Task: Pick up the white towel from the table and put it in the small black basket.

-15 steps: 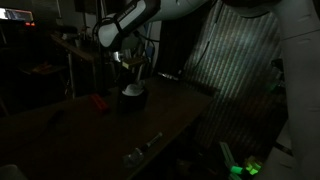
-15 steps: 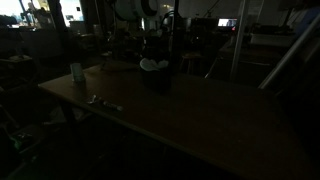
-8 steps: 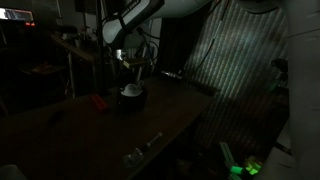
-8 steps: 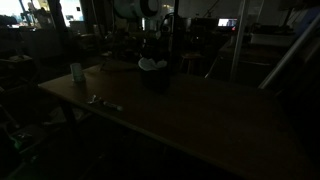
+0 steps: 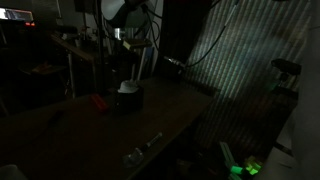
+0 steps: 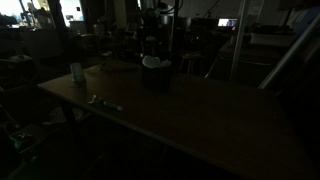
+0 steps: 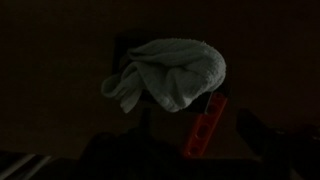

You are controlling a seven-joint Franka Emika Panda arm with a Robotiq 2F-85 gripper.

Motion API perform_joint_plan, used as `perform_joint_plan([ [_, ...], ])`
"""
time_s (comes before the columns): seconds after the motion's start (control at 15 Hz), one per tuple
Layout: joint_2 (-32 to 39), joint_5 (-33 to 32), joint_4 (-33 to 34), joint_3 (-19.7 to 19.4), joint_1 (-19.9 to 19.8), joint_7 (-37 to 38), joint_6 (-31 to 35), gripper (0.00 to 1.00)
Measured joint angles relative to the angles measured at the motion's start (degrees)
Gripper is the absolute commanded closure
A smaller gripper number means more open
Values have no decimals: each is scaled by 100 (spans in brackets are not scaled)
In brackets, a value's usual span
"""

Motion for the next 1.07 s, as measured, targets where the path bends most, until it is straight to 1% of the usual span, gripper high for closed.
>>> perform_joint_plan([
  [0.07, -112, -54, -2, 0, 21, -9, -1, 25],
  [0.13, -214, -103, -3, 1, 40, -21, -2, 26],
  [0.27, -350, -230, -6, 2, 81, -24, -2, 40],
  [0.33, -382, -311, -6, 2, 102, -24, -2, 51],
  [0.47, -378, -532, -22, 3, 142, -23, -3, 66],
  [0.6, -317, -797, -72, 2, 171, -15, -14, 79],
  [0.67, -263, -927, -101, 2, 179, -12, -18, 88],
  [0.8, -117, -1167, -143, -1, 185, 0, -29, 100],
  [1.07, 175, -1303, -116, -1, 210, 2, -7, 100],
])
